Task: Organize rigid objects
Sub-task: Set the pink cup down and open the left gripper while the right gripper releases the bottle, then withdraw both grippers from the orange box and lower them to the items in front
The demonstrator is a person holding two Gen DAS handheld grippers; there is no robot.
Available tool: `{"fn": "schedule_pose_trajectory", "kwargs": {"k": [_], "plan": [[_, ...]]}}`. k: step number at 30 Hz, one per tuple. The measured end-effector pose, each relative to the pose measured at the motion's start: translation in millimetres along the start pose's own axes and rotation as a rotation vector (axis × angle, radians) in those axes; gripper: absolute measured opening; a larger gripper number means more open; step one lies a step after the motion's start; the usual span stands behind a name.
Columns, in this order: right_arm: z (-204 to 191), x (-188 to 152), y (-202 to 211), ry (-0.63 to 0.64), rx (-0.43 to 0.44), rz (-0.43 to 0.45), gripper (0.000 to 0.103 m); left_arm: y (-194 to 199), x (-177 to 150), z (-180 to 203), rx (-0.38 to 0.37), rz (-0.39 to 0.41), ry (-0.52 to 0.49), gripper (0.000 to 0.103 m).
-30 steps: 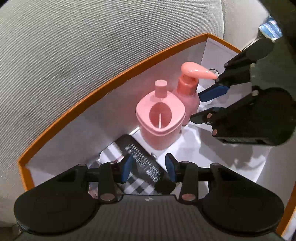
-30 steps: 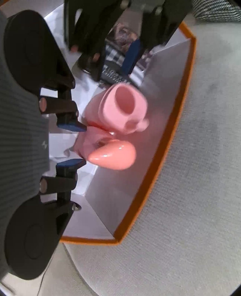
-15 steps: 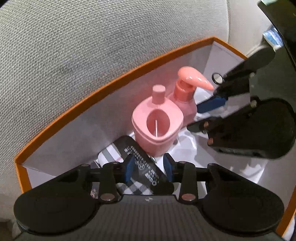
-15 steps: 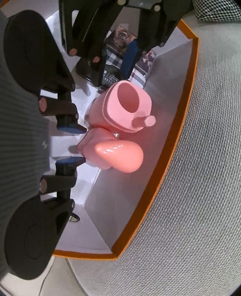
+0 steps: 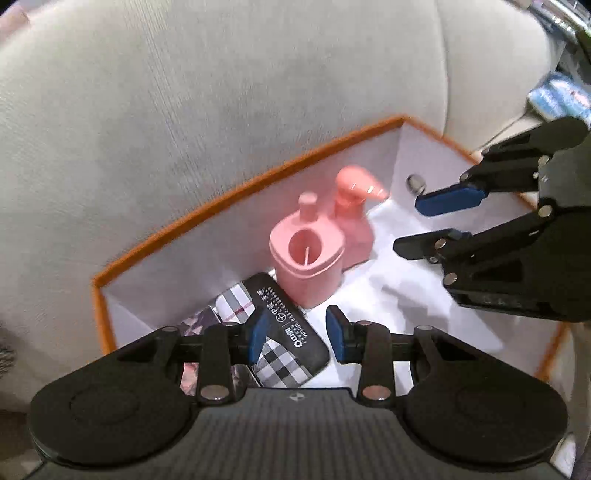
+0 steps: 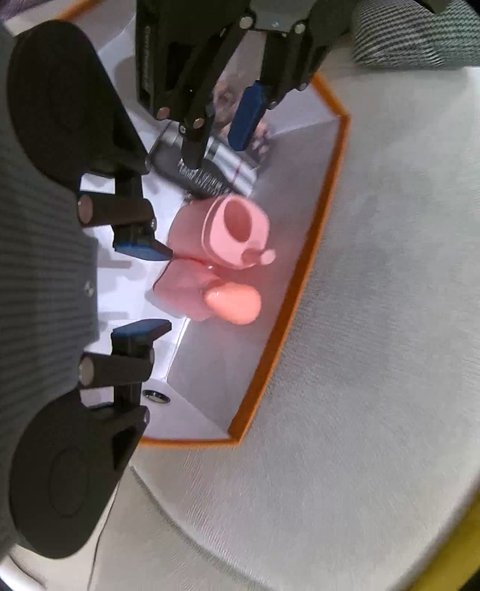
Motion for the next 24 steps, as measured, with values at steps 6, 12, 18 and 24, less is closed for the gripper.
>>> {"fn": "schedule_pose_trajectory", "kwargs": {"k": [6,12,18,24], "plan": [[-8.1,-18.2,65.7,-0.133,0.107,0.181,0.036,78.1,-5.2,30.1,0.05,0.17,-0.032,0.043],[-15.7,-57.3,119.1,-0.252,0.177,0.301,0.036,143.4,-42.2,64.2,0.033,0.314,0.086,0.043],[-19.2,-120.1,147.1,-0.297,0.145,0.284,0.036,145.6,-104.7,92.4,0.006,0.358,0.266,0.043],[-33.7,-181.3,147.9,-0.393,0.173,0.159,0.042,128.9,-156.8,116.0,-0.028,0.275,0.401,0.043]]}}
Point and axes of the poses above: each gripper's, at about its wrist camera, not at the fingertips, and y roughly against the way its jaws point, z to its right, x to its top, the point moved 7 cm from there along -y, roughly the way its jaws point, and after that the axes turned 9 degrees about -y, right-handed, at the moved point
